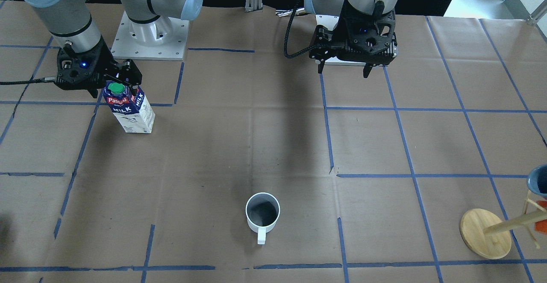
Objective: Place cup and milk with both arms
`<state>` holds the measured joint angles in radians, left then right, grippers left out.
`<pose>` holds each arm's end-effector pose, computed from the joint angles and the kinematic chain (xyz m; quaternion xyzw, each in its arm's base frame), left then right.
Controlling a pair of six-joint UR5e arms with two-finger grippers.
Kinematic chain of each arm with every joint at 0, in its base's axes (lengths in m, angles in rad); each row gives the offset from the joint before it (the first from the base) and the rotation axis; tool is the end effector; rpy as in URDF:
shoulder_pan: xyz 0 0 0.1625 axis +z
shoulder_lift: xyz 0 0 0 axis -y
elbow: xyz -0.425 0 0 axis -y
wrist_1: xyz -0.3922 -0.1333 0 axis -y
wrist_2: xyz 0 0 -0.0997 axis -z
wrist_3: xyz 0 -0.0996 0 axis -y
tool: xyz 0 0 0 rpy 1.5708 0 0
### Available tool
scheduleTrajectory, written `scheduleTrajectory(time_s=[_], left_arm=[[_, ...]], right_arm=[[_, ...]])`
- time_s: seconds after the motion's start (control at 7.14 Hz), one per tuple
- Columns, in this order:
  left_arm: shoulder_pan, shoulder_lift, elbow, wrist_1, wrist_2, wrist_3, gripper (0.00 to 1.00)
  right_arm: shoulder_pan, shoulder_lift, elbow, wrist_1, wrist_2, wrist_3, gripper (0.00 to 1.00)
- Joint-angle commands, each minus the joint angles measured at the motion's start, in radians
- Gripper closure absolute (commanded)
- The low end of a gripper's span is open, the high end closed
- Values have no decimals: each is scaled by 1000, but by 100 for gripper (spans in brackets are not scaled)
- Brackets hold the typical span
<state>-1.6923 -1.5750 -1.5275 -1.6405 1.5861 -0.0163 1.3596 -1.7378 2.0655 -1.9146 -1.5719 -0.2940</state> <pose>-0.1902 -0.4707 0.5002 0.0527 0.9985 0.0147 0.0087 0.0460 -0.4210 0.3574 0.0414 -0.9991 0.0077 0.0025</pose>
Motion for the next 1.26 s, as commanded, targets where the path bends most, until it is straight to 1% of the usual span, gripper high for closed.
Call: scheduleTrajectory(time_s=[0.0,0.14,0.42,0.56,0.84,0.98,1.12], left_arm=[[3,-14,-19,11,-1,-2,0],[2,-17,-20,11,-1,-2,0],[5,-10,-20,10,-1,1,0],[3,-8,-22,5,-1,-1,0],[5,7,-60,10,0,-1,0],[5,13,-77,10,0,-1,0],[6,15,-80,10,0,-1,0]], right_arm=[[-14,0,13,-4,-2,9,0],[-20,4,33,-4,-3,16,0],[-23,-8,82,-4,0,111,0],[-23,-8,97,-4,4,113,0],[-23,-8,97,-6,-2,113,0],[-23,-8,97,-15,4,118,2],[-23,-8,97,-41,0,118,19]])
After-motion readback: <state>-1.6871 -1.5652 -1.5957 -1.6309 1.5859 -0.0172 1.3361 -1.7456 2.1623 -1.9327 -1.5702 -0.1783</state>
